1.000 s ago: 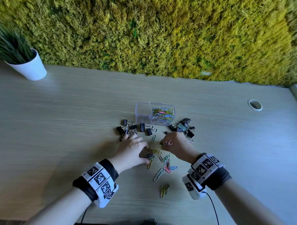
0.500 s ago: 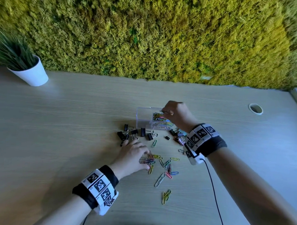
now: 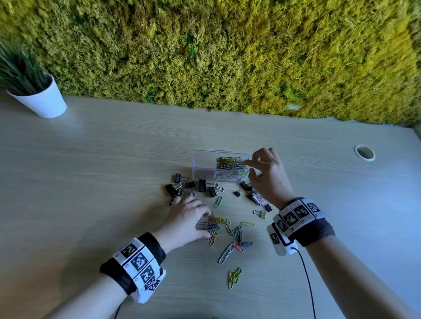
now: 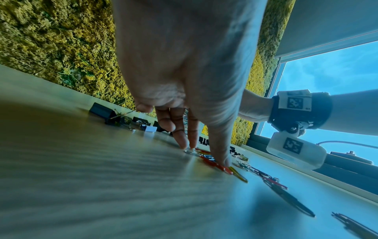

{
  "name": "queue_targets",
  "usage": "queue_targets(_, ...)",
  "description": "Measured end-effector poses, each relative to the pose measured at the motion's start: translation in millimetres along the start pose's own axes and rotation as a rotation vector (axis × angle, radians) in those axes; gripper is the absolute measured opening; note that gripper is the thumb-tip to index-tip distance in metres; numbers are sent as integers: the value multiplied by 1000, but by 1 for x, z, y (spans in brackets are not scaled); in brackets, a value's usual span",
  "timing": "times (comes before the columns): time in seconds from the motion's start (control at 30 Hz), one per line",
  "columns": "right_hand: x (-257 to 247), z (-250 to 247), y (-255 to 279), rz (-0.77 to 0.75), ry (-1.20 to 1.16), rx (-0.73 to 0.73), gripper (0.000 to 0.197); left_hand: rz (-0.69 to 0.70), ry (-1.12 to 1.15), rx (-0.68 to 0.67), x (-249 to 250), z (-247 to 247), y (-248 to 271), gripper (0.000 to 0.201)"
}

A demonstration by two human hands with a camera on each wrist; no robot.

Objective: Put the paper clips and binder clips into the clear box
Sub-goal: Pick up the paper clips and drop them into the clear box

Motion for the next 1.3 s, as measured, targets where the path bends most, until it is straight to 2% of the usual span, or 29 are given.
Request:
queue_targets(0.13,-5,8,4,13,55,-94,40,2,-25,0,3,-3,0,55)
queue_targets(0.27,-12,4,3,24,52,-110,44,-7,-43,-14,3,-4,1,55)
queue_targets(0.4,-19,14,5,28,161,-219,48,-4,-44,-13,5,-5,2,56)
queue_targets(0.5,-21,12,5,22,172,-196,50,-6,-32,-17,7,-5,3,56)
queue_targets(0.6,-23,1,12,40,49,-145,48,-18,-50,-35,8,-5,5,57)
queue_targets(0.67,-26,1,27,89,-82,-258,50,-24,-79,-34,7,-6,6,57)
queue_targets(0.8,-28,18,86,142,-105,-736,81,-16,-139,-20,7,-6,8,72)
queue_targets(0.9,-22,31,122,163,-75,-857,90,41,-185,17,19,-2,9,87)
queue_targets(0.97,-23,37,127,141,-59,-833,86,89,-218,35,33,2,9,93)
queue_targets(1.1,-27,42,105,105,-102,-634,64,138,-229,29,59,12,8,94)
queue_targets(1.17,-23,38,95,147,-99,-583,60,151,-233,9,65,18,8,98)
queue_targets(1.3,-12,23,88,204,-158,-467,53,203,-311,-101,76,35,12,117)
Point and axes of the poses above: each hand's wrist, its own y-axis away from the middle knuckle, its own z-axis out of the palm, x = y × z, the point moved 6 cm from there along -y, towards the middle knuckle
